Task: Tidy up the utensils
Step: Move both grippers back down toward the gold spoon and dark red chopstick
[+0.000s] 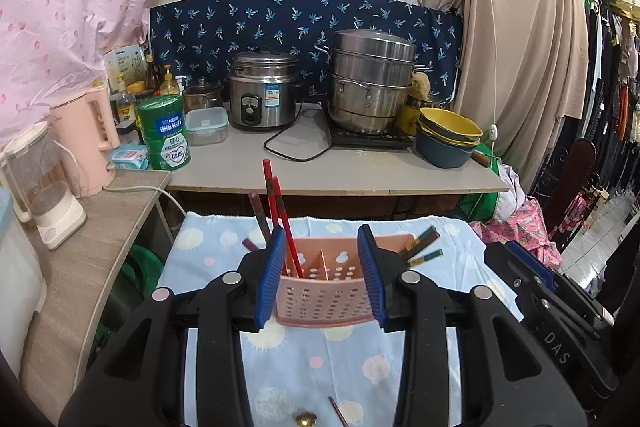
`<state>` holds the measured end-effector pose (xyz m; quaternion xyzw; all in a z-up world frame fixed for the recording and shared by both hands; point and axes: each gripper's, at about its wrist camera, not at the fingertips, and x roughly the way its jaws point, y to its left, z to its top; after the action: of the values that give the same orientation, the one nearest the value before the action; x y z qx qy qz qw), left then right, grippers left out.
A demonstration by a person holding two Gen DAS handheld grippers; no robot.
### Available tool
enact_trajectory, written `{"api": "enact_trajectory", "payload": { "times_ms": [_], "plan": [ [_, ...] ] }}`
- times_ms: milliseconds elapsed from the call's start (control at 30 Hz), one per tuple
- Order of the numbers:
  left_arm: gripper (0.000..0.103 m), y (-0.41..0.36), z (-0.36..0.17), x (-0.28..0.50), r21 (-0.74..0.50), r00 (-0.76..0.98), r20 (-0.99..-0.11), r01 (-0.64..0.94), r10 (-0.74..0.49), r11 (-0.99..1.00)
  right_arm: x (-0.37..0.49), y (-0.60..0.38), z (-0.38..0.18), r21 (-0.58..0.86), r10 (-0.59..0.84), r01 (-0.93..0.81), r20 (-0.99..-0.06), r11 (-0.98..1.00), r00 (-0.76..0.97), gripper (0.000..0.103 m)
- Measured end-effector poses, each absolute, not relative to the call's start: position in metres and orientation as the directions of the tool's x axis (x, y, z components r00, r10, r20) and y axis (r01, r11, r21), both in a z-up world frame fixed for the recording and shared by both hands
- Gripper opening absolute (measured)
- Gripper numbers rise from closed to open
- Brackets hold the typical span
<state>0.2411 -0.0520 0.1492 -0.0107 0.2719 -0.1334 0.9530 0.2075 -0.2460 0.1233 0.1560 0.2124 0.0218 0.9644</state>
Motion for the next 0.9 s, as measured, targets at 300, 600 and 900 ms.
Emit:
{"api": "enact_trajectory", "payload": {
  "times_ms": [300, 600, 900],
  "plan": [
    [0.041, -0.054, 0.118, 0.197, -0.106, 0.769, -0.574, 0.271, -0.282, 0.957, 0.153, -0.238, 0.092, 0.306, 0.119, 0.032, -0.463, 0.951, 0.878, 0.03],
    [0.041, -0.054, 0.061, 0.156, -0.126, 0.679, -0.673, 0.286, -0.293, 0.95, 0.104, -0.226, 0.043, 0.327, 0.158, 0.041, -0.558, 0.944, 0.814, 0.03],
    [0.041, -0.041, -0.015, 0.118, -0.128, 0.57, -0.778, 0.267, -0.264, 0.955, 0.058, -0.213, -0.022, 0.305, 0.168, 0.065, -0.677, 0.95, 0.717, 0.03]
  ]
}}
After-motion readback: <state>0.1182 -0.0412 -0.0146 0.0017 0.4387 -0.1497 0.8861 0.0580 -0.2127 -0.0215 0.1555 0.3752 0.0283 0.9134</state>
